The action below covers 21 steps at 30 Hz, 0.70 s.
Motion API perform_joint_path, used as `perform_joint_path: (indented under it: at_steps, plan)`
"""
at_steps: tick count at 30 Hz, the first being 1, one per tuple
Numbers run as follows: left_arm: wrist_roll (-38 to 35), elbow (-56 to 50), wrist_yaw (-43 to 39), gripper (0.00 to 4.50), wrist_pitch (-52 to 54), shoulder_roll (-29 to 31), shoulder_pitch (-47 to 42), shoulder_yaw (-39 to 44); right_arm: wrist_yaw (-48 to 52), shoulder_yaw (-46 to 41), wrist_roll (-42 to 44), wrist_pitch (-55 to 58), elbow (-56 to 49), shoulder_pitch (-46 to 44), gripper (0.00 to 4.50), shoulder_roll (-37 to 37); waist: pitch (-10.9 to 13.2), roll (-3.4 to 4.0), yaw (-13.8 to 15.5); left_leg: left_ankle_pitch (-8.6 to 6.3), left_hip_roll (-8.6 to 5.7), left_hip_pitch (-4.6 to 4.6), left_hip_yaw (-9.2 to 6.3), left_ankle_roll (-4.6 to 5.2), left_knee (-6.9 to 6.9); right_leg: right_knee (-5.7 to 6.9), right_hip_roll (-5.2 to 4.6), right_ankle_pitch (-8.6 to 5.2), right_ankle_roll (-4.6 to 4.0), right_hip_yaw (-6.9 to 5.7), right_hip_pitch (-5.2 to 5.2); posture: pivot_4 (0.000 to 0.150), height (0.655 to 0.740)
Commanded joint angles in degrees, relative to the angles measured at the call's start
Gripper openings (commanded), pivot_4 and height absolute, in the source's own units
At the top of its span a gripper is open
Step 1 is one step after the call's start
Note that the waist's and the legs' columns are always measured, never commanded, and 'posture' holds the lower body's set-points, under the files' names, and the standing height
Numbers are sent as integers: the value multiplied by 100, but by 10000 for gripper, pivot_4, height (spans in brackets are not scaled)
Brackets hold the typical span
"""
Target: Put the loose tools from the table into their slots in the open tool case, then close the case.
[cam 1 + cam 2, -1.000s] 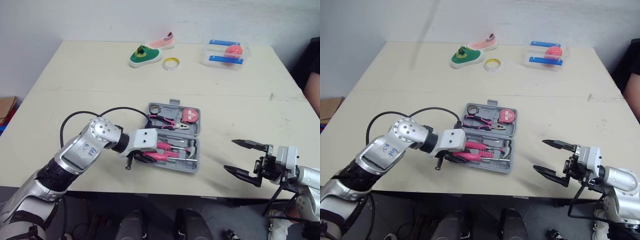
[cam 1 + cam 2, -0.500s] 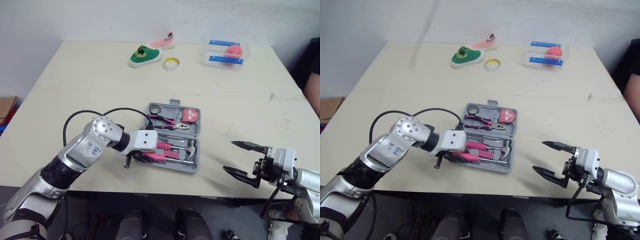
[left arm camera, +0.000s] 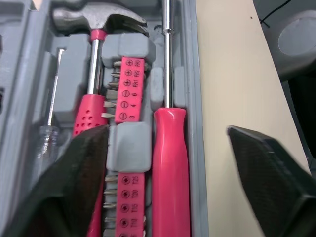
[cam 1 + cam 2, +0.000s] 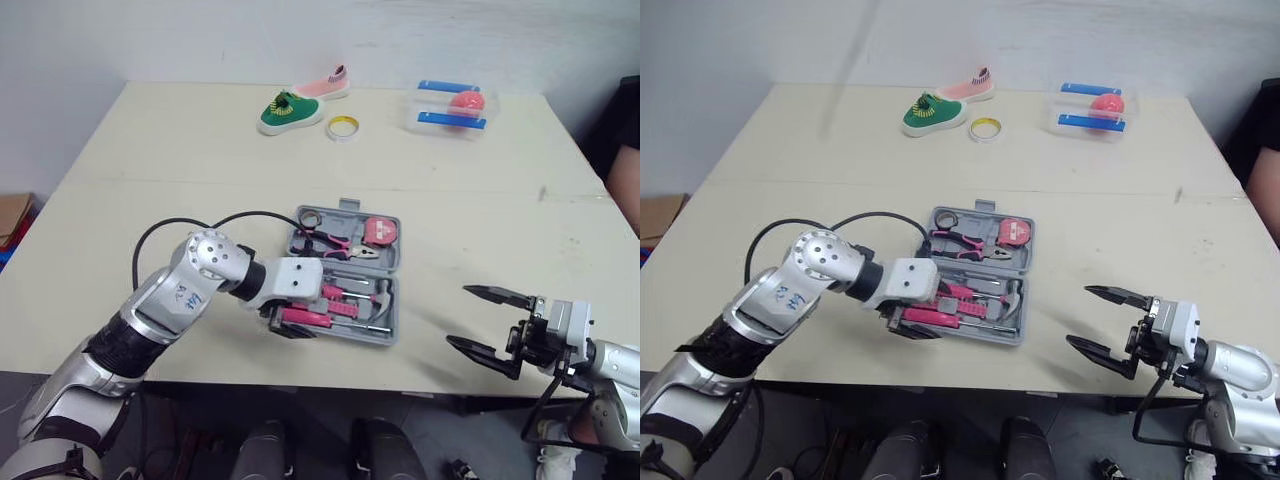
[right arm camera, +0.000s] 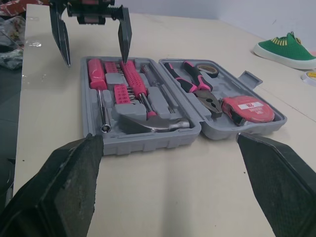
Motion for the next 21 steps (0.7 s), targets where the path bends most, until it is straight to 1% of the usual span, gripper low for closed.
perform_joint_path:
  at_steps: [1,2,3,4,5,6,8,9,10,11,12,13,14,17,21]
  plan:
    - [-390,-243,-85,37728,-94,-21,-17,488,-51,-16,91,6,-231,-93,45000,-5,0,0,7,0,0,0,0,0,0,0,0,0,0,0,0,1500,7400]
    - [-483,-216,-62,37728,-229,-89,40,605,-66,-8,90,22,-236,-106,45000,4,0,0,7,0,-1,-1,0,0,3,0,0,0,0,0,1,1500,7400]
    - [-723,-137,-85,37728,-807,-309,174,866,-75,16,74,35,-234,-115,45000,15,-1,1,8,0,-2,-1,0,1,6,1,-1,0,0,0,1,1500,7400]
    - [-1070,-126,-172,35286,-1143,-504,382,1137,-78,39,56,36,-234,-114,45000,26,-1,2,8,-1,-3,0,0,2,8,1,-1,0,0,0,3,1500,7400]
    - [-1190,-47,4,32438,-1405,-733,561,1357,-91,50,50,42,-241,-107,45000,36,-1,2,11,-2,-1,-2,-2,3,13,1,-6,0,0,1,5,1500,7400]
    - [-1192,-8,171,27087,-1343,-815,706,1432,-102,56,47,50,-248,-97,45000,41,-1,1,14,-2,0,-4,-9,3,19,-1,-8,0,0,3,10,1500,7400]
    - [-1091,57,349,21028,-1323,-877,851,1435,-118,64,43,63,-252,-102,45000,38,-1,1,13,-2,0,-7,-14,3,26,1,-8,0,0,2,11,1500,7400]
    - [-1139,71,435,14767,-1267,-963,955,1429,-126,66,44,74,-248,-113,45000,32,-1,1,13,-2,-1,-6,-14,3,28,4,-7,0,0,3,12,1500,7400]
    - [-1092,114,468,11336,-1510,-1053,1093,1367,-132,67,39,79,-248,-122,45000,21,-1,1,13,-2,-1,-6,-14,3,28,5,-7,0,0,2,12,1500,7400]
    - [-1051,150,495,6144,-1678,-1114,1181,1317,-135,67,36,83,-241,-134,45000,11,-1,3,14,-2,-2,-5,-15,3,28,6,-6,0,1,1,13,1500,7400]
    - [-950,260,583,2028,-1719,-1183,1252,1223,-150,64,34,95,-245,-150,45000,5,-1,2,16,-3,-2,-3,-14,5,28,6,-6,0,1,0,15,1500,7400]
    - [-872,342,635,561,-1758,-1223,1287,1162,-160,62,32,103,-249,-160,45000,3,-1,2,20,-4,-3,-3,-15,7,28,5,-7,0,1,0,16,1500,7400]
    - [-808,455,713,561,-1725,-1273,1313,1111,-170,52,33,114,-254,-167,45000,1,-1,2,21,-4,-2,-3,-16,7,29,5,-7,0,1,0,16,1500,7400]
    - [-341,944,875,561,-2187,-1395,1422,788,-291,-28,-9,85,-265,-170,45000,11,-1,3,23,-4,-2,-4,-16,7,29,5,-6,1,1,-1,15,1500,7400]
    - [5,1495,940,561,-2639,-1521,1434,546,-401,-77,15,41,-220,-240,45000,21,-1,2,21,-7,-2,-4,-14,7,29,5,-7,1,1,-4,14,1500,7400]
